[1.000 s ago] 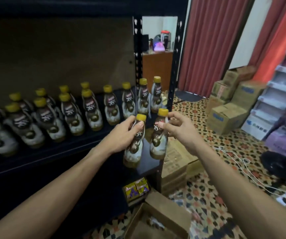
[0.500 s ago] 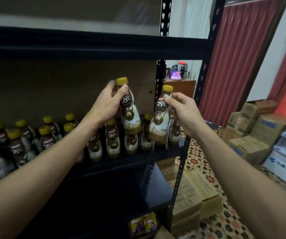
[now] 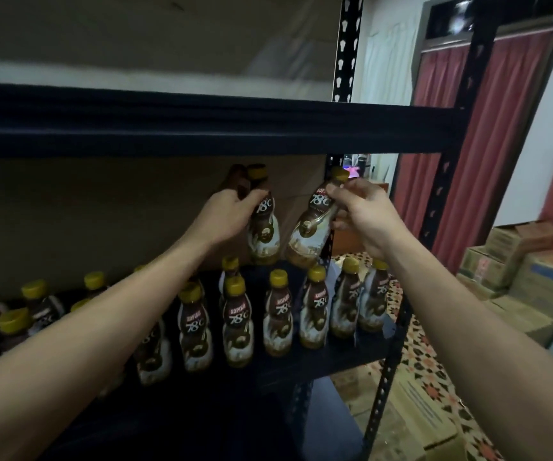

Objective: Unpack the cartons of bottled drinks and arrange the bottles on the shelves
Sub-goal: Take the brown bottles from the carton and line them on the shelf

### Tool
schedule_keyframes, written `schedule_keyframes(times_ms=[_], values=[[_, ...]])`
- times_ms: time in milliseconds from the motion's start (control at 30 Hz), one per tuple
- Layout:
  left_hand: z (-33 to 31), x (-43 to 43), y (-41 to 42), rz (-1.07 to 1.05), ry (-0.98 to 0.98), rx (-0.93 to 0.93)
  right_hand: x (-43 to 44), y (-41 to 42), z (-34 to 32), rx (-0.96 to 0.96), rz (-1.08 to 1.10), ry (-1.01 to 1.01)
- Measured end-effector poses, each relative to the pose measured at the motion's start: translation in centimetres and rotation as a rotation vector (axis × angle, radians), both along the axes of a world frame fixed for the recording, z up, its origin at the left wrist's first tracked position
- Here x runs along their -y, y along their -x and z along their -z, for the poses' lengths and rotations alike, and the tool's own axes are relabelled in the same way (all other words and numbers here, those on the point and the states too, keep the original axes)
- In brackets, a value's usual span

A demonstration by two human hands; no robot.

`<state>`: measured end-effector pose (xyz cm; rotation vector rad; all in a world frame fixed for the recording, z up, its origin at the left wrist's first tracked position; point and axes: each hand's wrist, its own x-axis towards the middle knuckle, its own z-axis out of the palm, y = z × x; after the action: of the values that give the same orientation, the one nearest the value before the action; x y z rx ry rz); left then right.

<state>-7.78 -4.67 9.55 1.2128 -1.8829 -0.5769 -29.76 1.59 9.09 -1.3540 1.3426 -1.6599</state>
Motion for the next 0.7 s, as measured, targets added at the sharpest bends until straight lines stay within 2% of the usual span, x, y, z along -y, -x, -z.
schedule_keyframes(times_ms=[100,300,567,700], values=[[-0.2,1.0,0.4,0.010,-0.040,0.261,1.5,-0.3,-0.1,-0.037,0.008,-0.035],[0.5,2.8,1.4,0.113,-0.013,0.381,3.9,-0.4,-0.2,-0.275,0.056,-0.106],[1.9,5.4,2.3,0.279,-0.083,0.597,6.1,0.1,2.3,-0.620,-0.115,-0.245],[2.7,6.3,2.5,0.331,-0.065,0.732,5.7,-0.9,2.3,-0.757,-0.116,-0.321]])
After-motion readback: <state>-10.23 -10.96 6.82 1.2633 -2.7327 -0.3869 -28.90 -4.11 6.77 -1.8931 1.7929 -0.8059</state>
